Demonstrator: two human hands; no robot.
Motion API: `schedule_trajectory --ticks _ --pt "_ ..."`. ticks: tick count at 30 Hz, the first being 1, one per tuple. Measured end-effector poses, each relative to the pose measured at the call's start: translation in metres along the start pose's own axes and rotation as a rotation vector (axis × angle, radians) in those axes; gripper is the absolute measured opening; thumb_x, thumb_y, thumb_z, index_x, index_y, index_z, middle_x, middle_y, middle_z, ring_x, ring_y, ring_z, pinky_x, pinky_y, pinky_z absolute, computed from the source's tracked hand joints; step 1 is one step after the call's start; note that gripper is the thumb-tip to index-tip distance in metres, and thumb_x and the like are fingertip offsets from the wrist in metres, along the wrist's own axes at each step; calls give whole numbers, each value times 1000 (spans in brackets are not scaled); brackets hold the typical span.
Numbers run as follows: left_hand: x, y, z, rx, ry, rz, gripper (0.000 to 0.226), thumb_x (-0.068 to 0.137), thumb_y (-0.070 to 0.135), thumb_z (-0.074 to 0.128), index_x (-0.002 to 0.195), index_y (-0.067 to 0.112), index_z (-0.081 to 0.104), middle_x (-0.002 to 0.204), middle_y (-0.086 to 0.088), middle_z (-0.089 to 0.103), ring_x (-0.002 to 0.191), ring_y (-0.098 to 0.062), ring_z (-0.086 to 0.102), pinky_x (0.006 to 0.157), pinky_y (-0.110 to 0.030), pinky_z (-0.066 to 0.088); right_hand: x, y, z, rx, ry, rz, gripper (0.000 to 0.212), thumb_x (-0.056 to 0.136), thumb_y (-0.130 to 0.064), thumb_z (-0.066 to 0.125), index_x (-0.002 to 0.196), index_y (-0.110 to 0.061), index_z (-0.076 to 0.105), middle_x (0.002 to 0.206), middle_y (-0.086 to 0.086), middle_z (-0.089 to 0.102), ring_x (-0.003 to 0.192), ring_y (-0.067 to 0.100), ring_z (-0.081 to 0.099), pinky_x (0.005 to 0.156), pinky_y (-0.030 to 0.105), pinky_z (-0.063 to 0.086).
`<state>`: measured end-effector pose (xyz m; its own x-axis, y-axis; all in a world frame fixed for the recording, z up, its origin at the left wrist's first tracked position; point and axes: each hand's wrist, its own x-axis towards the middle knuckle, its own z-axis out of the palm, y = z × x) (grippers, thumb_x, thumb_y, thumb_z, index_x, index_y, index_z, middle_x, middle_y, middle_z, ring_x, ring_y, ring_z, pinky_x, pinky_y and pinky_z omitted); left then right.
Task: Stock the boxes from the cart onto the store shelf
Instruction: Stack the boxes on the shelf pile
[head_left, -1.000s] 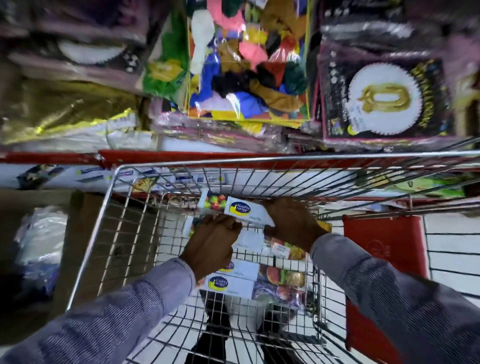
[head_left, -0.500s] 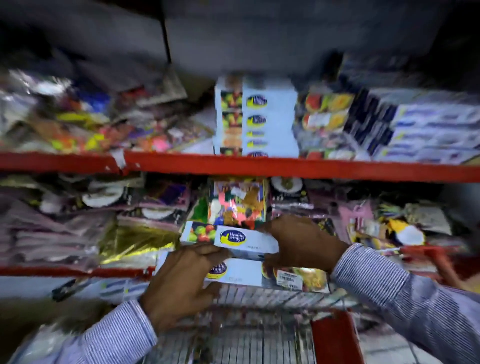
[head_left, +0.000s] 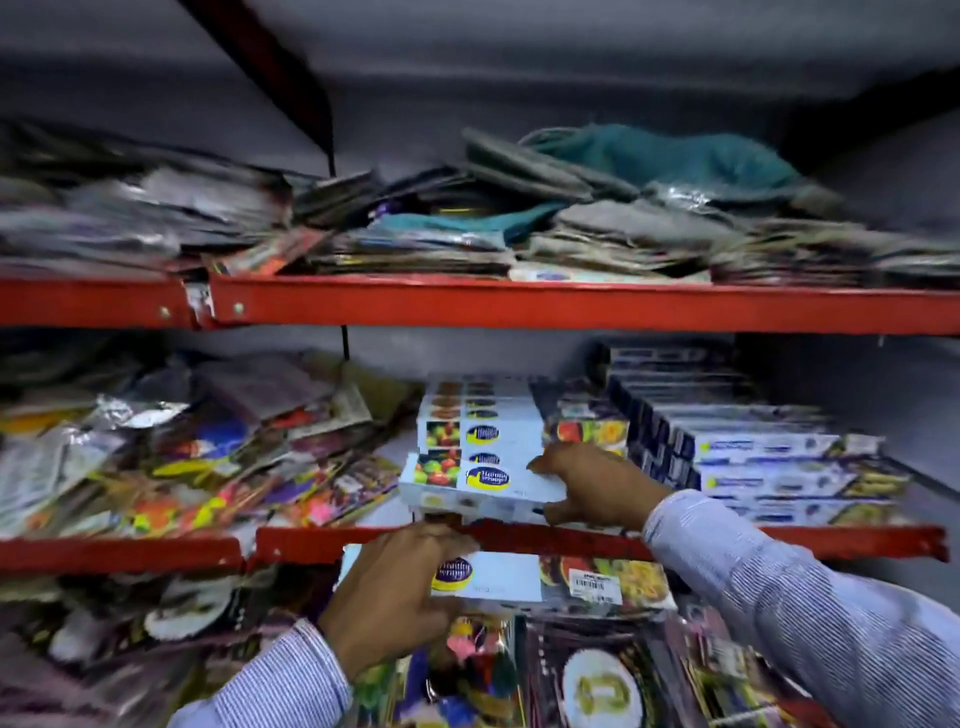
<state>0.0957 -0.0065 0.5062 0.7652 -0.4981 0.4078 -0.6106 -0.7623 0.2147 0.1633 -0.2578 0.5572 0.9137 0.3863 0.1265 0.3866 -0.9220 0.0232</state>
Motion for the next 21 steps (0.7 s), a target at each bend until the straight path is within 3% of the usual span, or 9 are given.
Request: schedule_trajectory --ticks 3,7,12,21 --pt "15 1 -1 -20 -22 4 65 70 56 66 130 33 57 131 15 60 121 -8 52 94 -18 39 29 22 3 3 -1 33 65 82 -36 71 138 -14 48 138 13 52 127 32 48 104 43 44" --pt "21 -1 9 -9 -53 -7 64 73 46 69 134 36 52 135 16 56 123 -8 49 100 -23 39 56 34 12 11 -53 54 64 87 -34 68 142 -13 44 139 14 48 129 33 45 107 43 40" --pt "21 -9 15 -25 -73 -23 63 75 36 69 135 32 52 139 14 53 129 -8 45 105 -24 37 74 41 31 31 -66 62 62 87 -35 67 142 -19 43 141 10 46 132 31 41 105 52 42" --pt "20 -16 12 -29 -79 -45 61 74 32 69 133 32 54 132 16 58 117 -4 51 94 -18 41 85 46 41 75 -9 72 61 85 -31 72 140 -18 48 139 8 54 128 28 48 108 40 41"
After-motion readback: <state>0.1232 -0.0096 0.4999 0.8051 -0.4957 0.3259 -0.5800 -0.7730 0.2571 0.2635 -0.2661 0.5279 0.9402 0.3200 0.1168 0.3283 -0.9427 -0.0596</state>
